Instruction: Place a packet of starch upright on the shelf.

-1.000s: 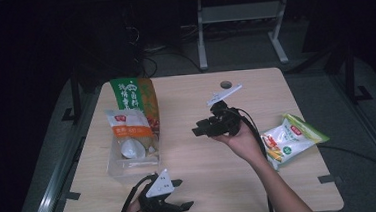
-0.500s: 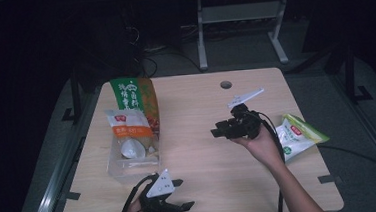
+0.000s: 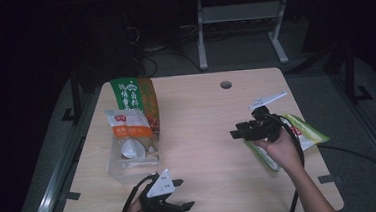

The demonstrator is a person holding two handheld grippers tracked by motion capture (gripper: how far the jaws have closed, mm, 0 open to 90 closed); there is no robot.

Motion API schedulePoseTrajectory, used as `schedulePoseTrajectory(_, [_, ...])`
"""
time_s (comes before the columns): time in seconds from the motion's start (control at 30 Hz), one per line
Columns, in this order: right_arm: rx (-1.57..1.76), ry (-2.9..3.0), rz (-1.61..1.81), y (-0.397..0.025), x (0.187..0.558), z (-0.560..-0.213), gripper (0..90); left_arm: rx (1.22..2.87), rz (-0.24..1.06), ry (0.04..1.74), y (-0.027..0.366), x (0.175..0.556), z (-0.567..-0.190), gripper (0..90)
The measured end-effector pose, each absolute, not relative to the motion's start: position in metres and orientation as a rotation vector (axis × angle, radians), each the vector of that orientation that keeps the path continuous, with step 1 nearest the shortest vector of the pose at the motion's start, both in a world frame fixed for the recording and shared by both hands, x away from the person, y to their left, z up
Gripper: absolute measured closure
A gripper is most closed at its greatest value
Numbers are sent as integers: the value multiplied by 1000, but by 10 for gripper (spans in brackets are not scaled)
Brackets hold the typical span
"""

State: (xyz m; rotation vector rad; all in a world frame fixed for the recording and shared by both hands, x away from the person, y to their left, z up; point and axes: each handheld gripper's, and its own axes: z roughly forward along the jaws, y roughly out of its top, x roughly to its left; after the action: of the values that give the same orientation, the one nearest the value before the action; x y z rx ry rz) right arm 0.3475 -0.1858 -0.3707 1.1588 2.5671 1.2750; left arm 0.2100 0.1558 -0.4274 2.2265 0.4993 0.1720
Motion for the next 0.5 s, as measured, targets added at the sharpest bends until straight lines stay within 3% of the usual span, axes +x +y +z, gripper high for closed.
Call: schedulePoseTrajectory(0.5, [1345,2428,1210,-257,327,-379,514,2216,169,514,156,210,-426,274])
